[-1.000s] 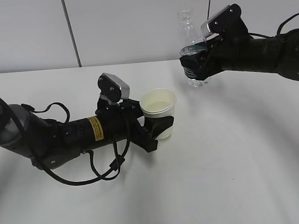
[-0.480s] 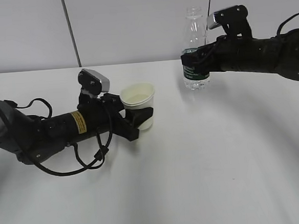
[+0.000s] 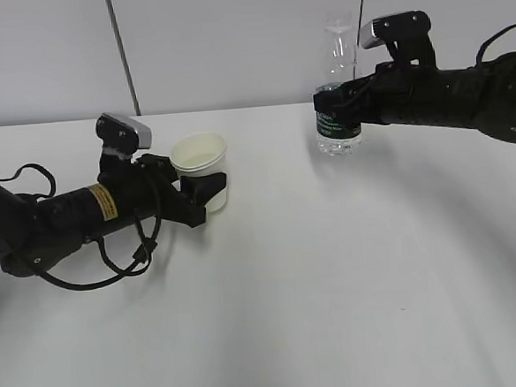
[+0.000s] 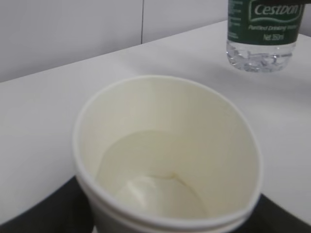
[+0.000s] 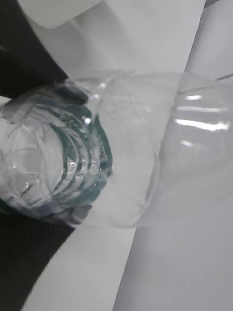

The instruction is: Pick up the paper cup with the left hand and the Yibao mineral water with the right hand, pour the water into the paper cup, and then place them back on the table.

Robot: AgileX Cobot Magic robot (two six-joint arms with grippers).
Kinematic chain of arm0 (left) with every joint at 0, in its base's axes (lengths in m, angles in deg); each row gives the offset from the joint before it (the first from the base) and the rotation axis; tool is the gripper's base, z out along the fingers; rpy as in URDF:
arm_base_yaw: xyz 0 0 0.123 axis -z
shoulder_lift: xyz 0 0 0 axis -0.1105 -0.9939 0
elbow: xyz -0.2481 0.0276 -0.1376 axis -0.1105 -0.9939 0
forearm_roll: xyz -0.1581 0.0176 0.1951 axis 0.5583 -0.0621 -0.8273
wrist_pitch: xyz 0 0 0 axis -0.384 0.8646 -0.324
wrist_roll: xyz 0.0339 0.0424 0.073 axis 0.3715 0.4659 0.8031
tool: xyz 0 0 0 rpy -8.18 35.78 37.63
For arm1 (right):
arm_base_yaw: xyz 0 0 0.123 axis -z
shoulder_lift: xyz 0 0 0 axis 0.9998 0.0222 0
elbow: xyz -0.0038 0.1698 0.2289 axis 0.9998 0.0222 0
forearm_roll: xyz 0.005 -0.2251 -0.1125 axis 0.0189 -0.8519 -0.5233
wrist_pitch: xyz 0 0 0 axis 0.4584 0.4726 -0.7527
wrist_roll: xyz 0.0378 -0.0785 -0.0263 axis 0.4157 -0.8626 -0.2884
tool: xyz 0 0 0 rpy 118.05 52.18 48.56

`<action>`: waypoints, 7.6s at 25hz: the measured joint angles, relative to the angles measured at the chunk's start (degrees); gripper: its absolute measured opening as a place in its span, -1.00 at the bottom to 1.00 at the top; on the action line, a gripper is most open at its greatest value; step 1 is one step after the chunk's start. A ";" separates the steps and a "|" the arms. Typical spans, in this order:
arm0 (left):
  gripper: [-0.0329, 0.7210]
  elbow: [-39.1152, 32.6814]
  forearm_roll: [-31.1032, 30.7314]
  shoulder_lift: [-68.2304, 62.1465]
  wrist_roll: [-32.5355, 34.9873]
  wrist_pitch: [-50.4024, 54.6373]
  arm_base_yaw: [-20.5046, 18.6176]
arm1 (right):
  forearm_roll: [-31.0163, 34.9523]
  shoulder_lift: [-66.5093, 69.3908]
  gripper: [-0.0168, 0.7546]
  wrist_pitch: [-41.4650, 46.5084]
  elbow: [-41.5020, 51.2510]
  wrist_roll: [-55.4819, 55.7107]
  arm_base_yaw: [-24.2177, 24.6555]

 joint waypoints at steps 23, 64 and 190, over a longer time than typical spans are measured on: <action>0.22 0.00 0.76 2.05 0.00 5.40 -8.94 | 7.95 5.55 0.17 -0.38 0.00 0.12 0.00; 0.22 0.00 4.13 0.50 2.34 5.97 -9.02 | 9.85 9.19 0.17 -4.06 -0.08 -5.17 0.00; 0.66 0.00 6.23 7.97 1.26 7.90 -9.02 | 5.90 0.50 0.78 -4.06 -0.34 -7.16 -0.04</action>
